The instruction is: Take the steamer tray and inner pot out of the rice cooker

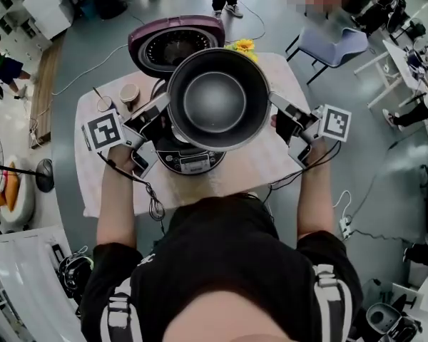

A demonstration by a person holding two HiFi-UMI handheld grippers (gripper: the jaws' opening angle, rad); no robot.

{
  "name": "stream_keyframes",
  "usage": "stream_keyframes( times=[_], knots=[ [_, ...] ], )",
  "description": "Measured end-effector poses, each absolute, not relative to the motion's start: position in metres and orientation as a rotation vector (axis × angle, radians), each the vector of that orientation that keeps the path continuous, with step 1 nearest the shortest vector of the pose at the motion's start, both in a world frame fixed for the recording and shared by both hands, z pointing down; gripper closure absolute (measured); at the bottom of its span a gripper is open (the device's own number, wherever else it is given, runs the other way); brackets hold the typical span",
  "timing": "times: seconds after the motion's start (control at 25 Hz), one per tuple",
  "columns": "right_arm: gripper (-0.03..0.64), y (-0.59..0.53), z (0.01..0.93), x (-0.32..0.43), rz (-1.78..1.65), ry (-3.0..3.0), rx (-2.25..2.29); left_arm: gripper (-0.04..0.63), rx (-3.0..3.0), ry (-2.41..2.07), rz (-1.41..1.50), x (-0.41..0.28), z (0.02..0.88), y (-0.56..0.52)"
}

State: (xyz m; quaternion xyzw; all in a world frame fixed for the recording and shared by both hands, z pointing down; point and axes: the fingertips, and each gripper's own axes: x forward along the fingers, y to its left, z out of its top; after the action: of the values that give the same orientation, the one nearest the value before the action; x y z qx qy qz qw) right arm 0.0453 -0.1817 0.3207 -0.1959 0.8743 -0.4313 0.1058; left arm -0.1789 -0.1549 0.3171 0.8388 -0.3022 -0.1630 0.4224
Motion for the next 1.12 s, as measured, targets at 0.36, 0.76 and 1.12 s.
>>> stream_keyframes(
  times=[0.36,0.76,1.12],
  knots=[
    [0.607,-0.182,0.321,0.157,-1.267,2.520,-0.656,0.589,2.089,-0.644,-0.399,-0.066,0.316,-0.163],
    [0.607,-0.186,0.362,0.282,-1.340,2.477,-0.718,0.589,2.025,-0.652,-0.291,0.059,0.359,-0.165],
    [0.607,-0.198,0.453,0.337,-1.506,2.496,-0.775,0.589,1.889,-0.789,-0.110,0.104,0.444,-0.163]
  ],
)
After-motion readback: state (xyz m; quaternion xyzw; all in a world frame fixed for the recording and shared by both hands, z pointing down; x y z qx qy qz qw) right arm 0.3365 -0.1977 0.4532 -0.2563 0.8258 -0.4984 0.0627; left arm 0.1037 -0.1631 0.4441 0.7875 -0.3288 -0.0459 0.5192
